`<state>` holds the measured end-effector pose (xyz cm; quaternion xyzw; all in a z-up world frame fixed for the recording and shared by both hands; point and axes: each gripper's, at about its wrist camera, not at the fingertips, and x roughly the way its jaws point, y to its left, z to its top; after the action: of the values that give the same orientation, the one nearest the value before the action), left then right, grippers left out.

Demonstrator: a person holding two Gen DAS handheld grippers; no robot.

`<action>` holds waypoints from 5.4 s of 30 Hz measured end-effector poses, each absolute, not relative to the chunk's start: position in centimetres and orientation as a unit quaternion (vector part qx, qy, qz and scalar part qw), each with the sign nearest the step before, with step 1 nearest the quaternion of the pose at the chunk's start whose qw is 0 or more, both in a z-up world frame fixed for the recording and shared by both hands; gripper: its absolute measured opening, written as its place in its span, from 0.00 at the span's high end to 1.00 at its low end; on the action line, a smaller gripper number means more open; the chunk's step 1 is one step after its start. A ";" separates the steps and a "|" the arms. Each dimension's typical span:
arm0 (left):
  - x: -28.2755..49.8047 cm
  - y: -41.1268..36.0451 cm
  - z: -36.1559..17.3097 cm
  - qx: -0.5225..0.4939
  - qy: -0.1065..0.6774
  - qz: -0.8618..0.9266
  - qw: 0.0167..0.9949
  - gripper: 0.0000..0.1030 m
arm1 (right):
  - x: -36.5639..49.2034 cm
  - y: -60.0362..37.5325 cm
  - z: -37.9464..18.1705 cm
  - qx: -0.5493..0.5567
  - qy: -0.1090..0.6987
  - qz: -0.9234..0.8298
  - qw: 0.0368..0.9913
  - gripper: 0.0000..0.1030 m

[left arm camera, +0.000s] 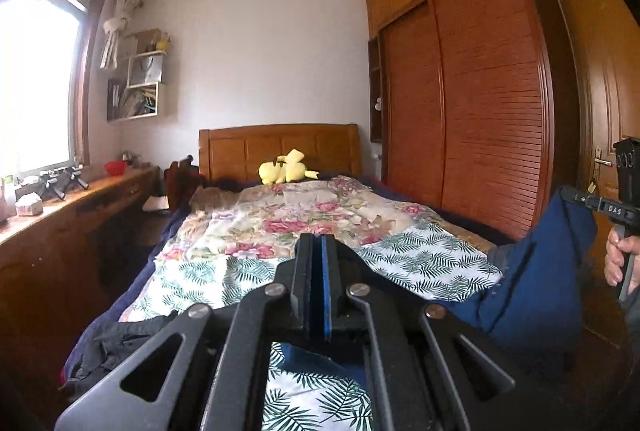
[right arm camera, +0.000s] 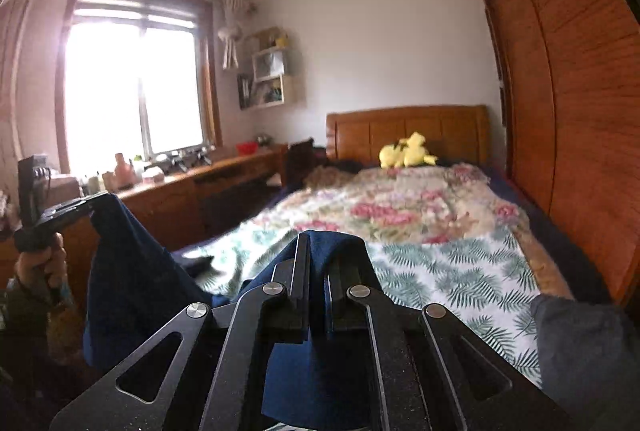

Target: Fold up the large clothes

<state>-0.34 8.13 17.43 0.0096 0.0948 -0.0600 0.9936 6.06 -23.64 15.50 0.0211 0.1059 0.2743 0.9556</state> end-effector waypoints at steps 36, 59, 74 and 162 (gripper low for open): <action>14.4 4.8 -0.2 0.055 0.296 -0.071 0.951 0.94 | 21.6 -24.7 -3.5 -0.062 0.297 0.088 0.949 0.44; 12.4 5.4 -8.5 0.014 0.331 -0.120 0.936 0.92 | 22.8 -12.3 -14.5 -0.197 0.394 0.143 0.886 0.39; 18.9 6.0 -6.9 0.018 0.301 -0.146 0.942 0.92 | 36.5 -9.0 -10.3 -0.240 0.371 0.117 0.889 0.74; 20.0 12.1 -10.2 -0.024 0.314 -0.108 0.943 0.92 | 33.4 6.2 -15.1 -0.293 0.413 0.285 0.814 0.99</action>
<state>19.98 12.11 -10.19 -0.0244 0.3138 -0.1084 0.9430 33.42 6.24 -15.05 -0.2930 0.4126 0.2850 0.8140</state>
